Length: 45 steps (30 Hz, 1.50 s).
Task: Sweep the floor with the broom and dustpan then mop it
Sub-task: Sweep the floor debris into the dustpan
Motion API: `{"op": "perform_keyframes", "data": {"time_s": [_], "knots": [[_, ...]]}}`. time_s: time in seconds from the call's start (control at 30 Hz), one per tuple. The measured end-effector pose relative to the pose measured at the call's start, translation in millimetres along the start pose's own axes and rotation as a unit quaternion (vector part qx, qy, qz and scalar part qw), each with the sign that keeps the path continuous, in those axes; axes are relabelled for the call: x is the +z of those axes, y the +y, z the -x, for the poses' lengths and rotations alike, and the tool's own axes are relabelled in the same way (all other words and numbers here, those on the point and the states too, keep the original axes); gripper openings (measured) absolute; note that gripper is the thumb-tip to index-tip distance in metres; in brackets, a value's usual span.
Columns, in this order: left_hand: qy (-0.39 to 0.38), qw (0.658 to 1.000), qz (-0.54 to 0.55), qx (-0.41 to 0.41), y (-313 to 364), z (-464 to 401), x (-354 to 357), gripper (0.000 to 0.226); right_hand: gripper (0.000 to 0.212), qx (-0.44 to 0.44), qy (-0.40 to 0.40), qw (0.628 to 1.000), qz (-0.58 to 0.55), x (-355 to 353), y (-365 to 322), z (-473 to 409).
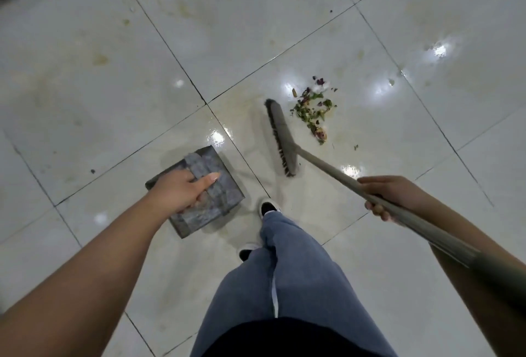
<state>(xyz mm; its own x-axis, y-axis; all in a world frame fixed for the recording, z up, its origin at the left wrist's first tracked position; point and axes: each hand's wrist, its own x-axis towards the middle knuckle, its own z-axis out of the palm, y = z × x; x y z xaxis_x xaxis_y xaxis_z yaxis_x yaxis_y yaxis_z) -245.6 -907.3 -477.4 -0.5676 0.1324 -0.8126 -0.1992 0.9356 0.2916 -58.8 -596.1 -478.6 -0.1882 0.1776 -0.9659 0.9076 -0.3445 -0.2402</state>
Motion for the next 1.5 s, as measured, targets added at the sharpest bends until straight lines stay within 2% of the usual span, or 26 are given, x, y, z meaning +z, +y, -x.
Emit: {"op": "perform_keyframes", "data": {"time_s": [0.13, 0.27, 0.43, 0.53, 0.63, 0.73, 0.8, 0.9, 0.97, 1.07, 1.17, 1.23, 1.27, 1.37, 1.5], "knots": [[0.015, 0.999, -0.016, 0.026, 33.7, 5.6, -13.4, 0.055, 0.016, 0.021, -0.003, 0.995, -0.099, -4.8, 33.0, 23.9], [0.008, 0.997, -0.044, 0.059, 67.6, 4.7, -19.0, 0.053, 0.008, 0.065, -0.006, 0.967, -0.246, -32.6, 52.4, 40.6], [-0.009, 0.994, -0.052, 0.092, 94.7, -11.8, -20.1, 0.055, 0.026, 0.123, 0.021, 0.93, -0.346, -75.2, 59.4, 48.8], [-0.023, 0.992, -0.06, 0.113, 104.3, -27.9, -22.8, 0.055, 0.029, 0.137, 0.038, 0.911, -0.388, -90.6, 53.5, 40.0], [-0.048, 0.987, -0.087, 0.127, 110.2, -41.4, -26.7, 0.056, 0.024, 0.126, 0.072, 0.903, -0.403, -89.8, 35.9, 20.2], [-0.065, 0.983, -0.115, 0.131, 112.8, -55.0, -31.0, 0.055, 0.006, 0.087, 0.113, 0.9, -0.411, -71.9, 12.3, -16.3], [-0.073, 0.98, -0.132, 0.132, 112.7, -64.0, -34.4, 0.055, 0.007, 0.087, 0.129, 0.899, -0.41, -56.5, -3.7, -41.1], [-0.08, 0.981, -0.129, 0.121, 111.0, -76.8, -41.1, 0.054, 0.006, 0.098, 0.101, 0.895, -0.424, -35.1, -25.6, -67.8], [-0.081, 0.982, -0.125, 0.12, 109.2, -87.0, -45.2, 0.054, 0.017, 0.115, 0.067, 0.887, -0.441, -25.9, -39.9, -76.4], [-0.084, 0.978, -0.144, 0.123, 106.9, -96.2, -52.6, 0.055, 0.021, 0.09, 0.011, 0.868, -0.488, -19.4, -48.2, -74.0], [-0.088, 0.977, -0.152, 0.12, 103.4, -103.5, -60.2, 0.055, 0.018, 0.068, -0.005, 0.858, -0.509, -23.4, -42.5, -61.5], [-0.086, 0.978, -0.148, 0.117, 102.3, -107.0, -65.3, 0.056, 0.025, 0.07, -0.019, 0.867, -0.493, -17.7, -38.6, -49.6], [-0.085, 0.978, -0.149, 0.119, 103.2, -108.4, -67.8, 0.056, 0.028, 0.078, -0.016, 0.859, -0.506, -13.3, -35.0, -43.0], [-0.084, 0.979, -0.136, 0.124, 106.0, -113.2, -74.2, 0.056, 0.018, 0.093, 0.054, 0.835, -0.539, 2.3, -15.0, -24.3], [-0.09, 0.977, -0.135, 0.136, 108.4, -117.0, -74.2, 0.054, 0.007, 0.14, 0.133, 0.854, -0.482, 25.1, 11.5, -18.2]]}}
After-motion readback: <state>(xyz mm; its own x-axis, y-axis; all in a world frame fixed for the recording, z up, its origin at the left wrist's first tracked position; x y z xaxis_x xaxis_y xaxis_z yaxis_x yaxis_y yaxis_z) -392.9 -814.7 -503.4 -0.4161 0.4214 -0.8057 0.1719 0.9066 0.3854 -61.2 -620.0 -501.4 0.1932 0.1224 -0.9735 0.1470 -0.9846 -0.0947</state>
